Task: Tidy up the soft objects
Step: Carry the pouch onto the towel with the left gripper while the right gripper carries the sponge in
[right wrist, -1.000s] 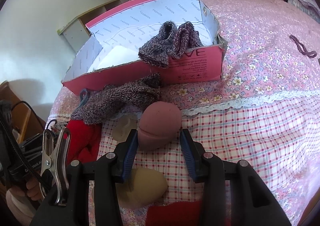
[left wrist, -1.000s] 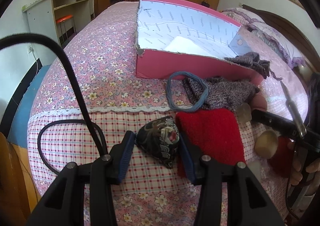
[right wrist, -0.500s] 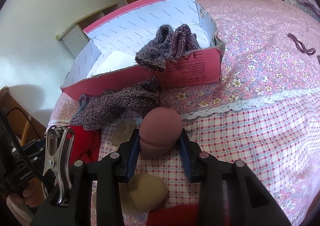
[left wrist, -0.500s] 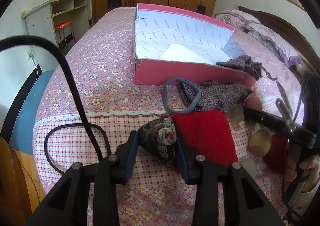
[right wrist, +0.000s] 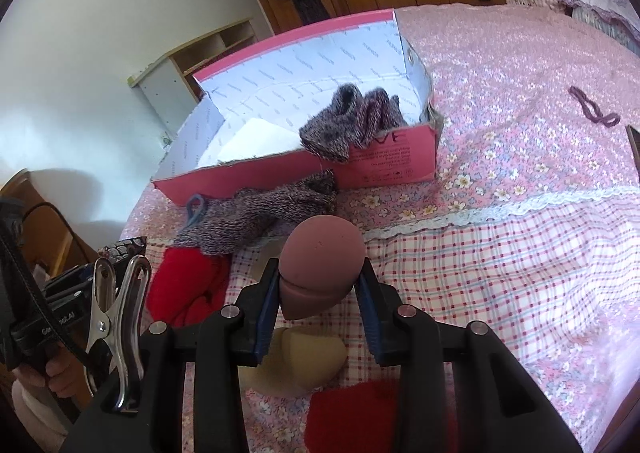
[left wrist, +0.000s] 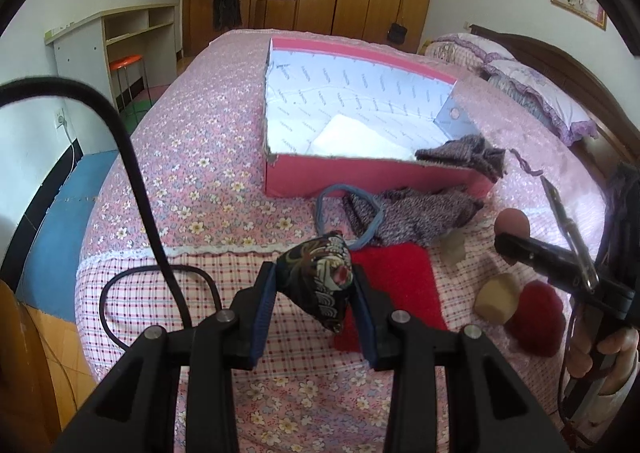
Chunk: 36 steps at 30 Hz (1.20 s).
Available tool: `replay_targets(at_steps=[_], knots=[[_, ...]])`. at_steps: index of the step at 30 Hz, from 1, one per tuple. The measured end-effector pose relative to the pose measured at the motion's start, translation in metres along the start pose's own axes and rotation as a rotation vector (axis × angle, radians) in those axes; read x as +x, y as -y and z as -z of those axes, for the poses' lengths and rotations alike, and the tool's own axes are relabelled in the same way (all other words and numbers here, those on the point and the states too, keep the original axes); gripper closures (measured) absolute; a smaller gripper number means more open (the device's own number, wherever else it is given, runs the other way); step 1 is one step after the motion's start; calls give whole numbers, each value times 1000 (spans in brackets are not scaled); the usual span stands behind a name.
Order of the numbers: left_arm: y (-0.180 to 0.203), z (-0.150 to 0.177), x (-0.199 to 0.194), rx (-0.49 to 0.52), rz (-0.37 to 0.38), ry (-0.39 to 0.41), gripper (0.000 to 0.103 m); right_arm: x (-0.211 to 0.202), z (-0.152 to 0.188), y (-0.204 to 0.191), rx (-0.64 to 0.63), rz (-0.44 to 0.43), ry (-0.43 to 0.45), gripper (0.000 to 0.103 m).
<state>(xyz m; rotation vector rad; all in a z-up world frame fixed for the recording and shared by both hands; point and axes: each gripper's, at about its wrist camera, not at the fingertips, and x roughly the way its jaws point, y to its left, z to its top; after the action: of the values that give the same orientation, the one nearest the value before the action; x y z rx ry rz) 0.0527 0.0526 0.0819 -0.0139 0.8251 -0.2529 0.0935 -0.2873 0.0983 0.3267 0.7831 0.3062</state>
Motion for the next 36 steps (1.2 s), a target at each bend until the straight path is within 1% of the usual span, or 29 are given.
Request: replay_targets(at_steps=[8, 20, 36], knots=[[3, -15, -6, 1, 21, 28, 65, -22, -3, -9, -35, 13, 35, 66], [3, -39, -4, -10, 49, 46, 65, -32, -15, -12, -56, 31, 70, 66], [24, -69, 2, 47, 61, 59, 65, -44, -35, -15, -107, 71, 103, 66]])
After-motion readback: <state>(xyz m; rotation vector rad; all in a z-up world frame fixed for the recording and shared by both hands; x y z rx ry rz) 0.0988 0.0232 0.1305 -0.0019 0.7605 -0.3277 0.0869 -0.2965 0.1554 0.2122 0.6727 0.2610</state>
